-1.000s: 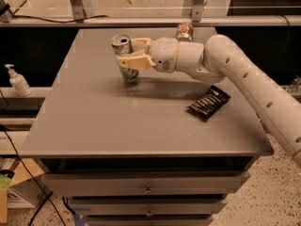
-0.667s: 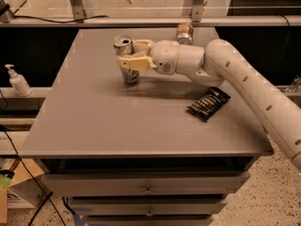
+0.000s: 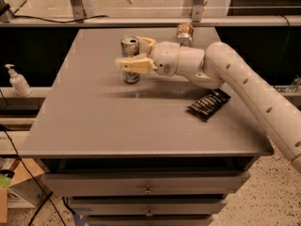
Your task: Place redbull can upright
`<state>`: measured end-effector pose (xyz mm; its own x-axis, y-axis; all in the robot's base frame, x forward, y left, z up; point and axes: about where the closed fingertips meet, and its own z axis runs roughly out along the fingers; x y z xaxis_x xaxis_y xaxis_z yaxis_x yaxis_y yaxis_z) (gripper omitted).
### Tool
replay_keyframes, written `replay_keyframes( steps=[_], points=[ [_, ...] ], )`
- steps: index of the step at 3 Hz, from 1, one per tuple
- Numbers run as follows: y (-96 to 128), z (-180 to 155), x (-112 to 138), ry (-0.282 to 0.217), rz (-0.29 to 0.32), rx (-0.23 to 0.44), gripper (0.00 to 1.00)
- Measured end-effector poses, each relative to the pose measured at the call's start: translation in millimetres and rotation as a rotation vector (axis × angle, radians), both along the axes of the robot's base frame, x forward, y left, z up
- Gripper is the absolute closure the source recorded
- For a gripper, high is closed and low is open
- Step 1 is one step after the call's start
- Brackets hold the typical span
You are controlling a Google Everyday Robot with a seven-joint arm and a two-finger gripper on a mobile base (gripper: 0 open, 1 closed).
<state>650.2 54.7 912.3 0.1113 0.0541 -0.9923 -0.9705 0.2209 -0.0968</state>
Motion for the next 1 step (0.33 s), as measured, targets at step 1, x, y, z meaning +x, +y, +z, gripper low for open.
replay_keyframes(
  steps=[1],
  points=[
    [-0.2,0.1,0.0,-0.001,-0.001,0.003,0.0]
  ],
)
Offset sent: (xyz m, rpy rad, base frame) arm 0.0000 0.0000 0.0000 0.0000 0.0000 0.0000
